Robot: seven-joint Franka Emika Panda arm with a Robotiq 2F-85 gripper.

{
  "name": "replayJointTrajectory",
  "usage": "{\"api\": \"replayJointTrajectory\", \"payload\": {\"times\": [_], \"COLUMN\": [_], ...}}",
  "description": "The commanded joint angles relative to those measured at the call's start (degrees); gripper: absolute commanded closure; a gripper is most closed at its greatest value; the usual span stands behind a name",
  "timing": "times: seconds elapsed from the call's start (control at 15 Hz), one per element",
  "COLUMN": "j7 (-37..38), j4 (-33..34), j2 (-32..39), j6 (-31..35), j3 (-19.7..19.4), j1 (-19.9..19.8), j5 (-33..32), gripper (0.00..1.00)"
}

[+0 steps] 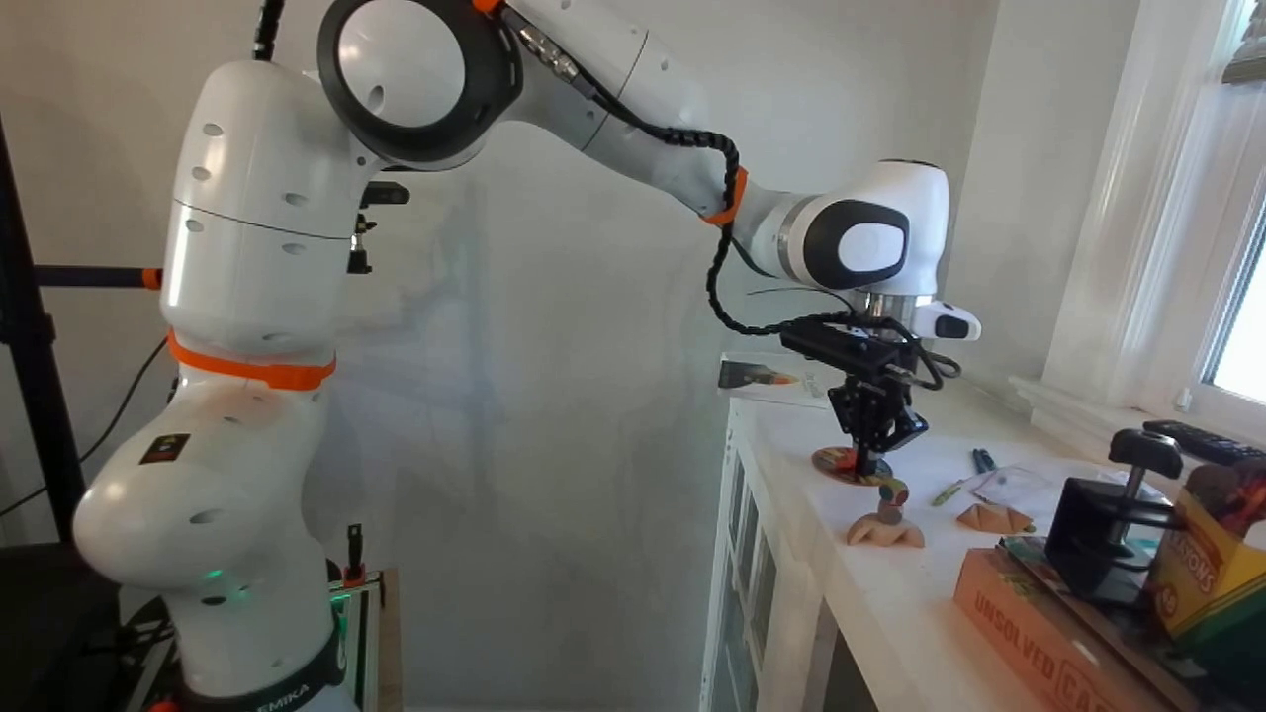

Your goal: Rotate the pointer on the wheel to the right.

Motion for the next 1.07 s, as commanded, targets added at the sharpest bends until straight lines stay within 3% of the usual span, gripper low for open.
{"api": "replayJointTrajectory", "payload": {"times": [0.0, 1.0], "j7": [-0.4, 0.1], "j4": [-1.4, -2.7], "j2": [-1.3, -2.7], "j6": [-0.5, -1.5], "j3": [0.1, 0.4], "j1": [0.3, 0.6], "j5": [0.0, -0.3], "gripper": [1.00, 1.00]}}
